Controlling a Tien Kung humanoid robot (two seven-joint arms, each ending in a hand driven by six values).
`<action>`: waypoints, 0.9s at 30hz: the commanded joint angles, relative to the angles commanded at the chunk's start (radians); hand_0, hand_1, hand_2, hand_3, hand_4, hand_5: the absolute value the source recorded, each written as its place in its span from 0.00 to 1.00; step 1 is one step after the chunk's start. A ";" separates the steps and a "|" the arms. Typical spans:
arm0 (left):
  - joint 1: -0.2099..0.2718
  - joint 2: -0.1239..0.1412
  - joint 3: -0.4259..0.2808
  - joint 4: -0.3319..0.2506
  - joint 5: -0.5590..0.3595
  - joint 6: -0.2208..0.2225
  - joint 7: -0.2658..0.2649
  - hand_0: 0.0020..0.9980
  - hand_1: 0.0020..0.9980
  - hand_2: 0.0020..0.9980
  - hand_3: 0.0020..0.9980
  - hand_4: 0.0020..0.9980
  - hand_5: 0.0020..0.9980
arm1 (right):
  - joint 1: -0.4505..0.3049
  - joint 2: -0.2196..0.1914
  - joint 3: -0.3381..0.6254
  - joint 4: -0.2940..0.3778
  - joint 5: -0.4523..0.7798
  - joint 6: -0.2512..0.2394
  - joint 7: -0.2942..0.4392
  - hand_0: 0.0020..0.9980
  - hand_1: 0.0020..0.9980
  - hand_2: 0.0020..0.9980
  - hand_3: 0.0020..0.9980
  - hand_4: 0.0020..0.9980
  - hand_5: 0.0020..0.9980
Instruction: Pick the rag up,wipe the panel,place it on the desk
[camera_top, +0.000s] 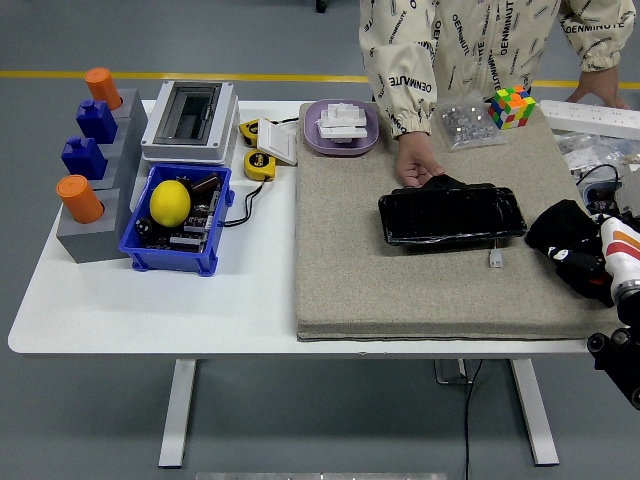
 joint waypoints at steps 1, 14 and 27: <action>0.000 0.000 0.001 0.000 0.000 0.000 0.000 0.61 0.64 0.66 0.56 0.63 0.44 | 0.000 0.000 -0.001 -0.001 -0.002 -0.007 0.000 0.47 0.53 0.54 0.53 0.93 0.32; 0.001 -0.001 -0.002 0.000 0.001 0.000 0.000 0.61 0.64 0.66 0.56 0.63 0.44 | 0.002 0.002 -0.008 -0.012 -0.035 -0.041 -0.011 0.33 0.44 0.47 0.49 0.84 0.22; -0.002 -0.002 -0.008 0.000 0.003 0.001 0.000 0.61 0.64 0.66 0.56 0.63 0.44 | 0.008 -0.006 -0.001 -0.003 -0.042 -0.051 -0.024 0.30 0.42 0.45 0.49 0.92 0.11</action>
